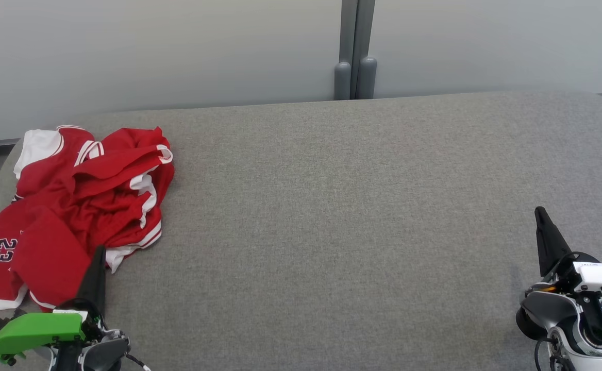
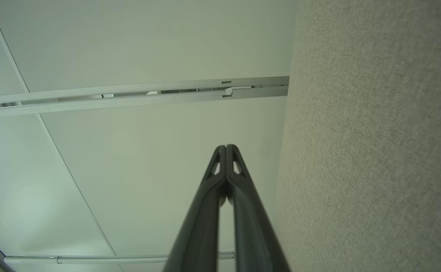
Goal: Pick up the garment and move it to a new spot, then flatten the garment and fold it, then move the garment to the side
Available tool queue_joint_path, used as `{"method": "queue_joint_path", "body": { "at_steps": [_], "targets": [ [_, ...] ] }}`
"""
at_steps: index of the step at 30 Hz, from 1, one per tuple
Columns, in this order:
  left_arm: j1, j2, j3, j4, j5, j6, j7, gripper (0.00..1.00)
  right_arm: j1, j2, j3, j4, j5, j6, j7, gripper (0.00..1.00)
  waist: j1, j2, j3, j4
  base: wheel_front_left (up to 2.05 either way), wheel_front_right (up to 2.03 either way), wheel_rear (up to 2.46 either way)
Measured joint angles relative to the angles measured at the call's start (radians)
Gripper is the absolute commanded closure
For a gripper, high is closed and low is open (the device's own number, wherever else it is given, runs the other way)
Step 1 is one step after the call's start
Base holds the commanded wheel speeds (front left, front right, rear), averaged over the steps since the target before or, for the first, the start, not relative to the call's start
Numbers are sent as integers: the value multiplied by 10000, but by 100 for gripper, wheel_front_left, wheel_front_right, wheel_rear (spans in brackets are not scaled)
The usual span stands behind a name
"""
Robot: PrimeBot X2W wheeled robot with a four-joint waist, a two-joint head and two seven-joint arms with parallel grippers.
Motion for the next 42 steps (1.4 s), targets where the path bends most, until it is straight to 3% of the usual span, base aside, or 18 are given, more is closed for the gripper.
{"method": "queue_joint_path", "body": {
  "at_steps": [2, 3, 13, 20, 28, 35, 42],
  "targets": [
    [0, -8, 2, 0, 94, 0, 0, 100, 0, 4, -2, 0, 0, 0, 0, 100, 0, 0, 0, 0, 0, 0, 0],
    [0, -12, 4, 0, 107, 0, 0, 0, 0, 8, -2, 0, 0, 0, 0, 0, 0, 0, 0, 0, 0, 0, 0],
    [394, -267, -86, 437, 151, 12, -79, 0, 444, 249, 25, 355, -69, -13, -105, 0, 0, 0, -1, 1, 0, 0, 0],
    [394, -244, -291, 433, 573, 12, -295, 0, 447, -111, 299, 236, -788, -13, -355, 0, 0, 0, -3, 35, 0, 0, 0],
    [394, -117, -497, 426, 1758, 56, -516, 0, 448, -616, 514, -119, -2000, -278, -545, 0, 0, 0, -18, 106, 0, 0, 0],
    [392, -12, -550, 199, 3012, 278, -658, 0, 473, -669, 899, -401, -3476, -627, -719, 0, 0, 0, -30, 189, 0, 0, 0],
    [393, 63, -610, 109, 4011, 449, -823, 0, 675, -635, 1158, -529, -4537, -727, -895, 0, 0, 0, -41, 239, 0, 0, 0]
  ]
}}
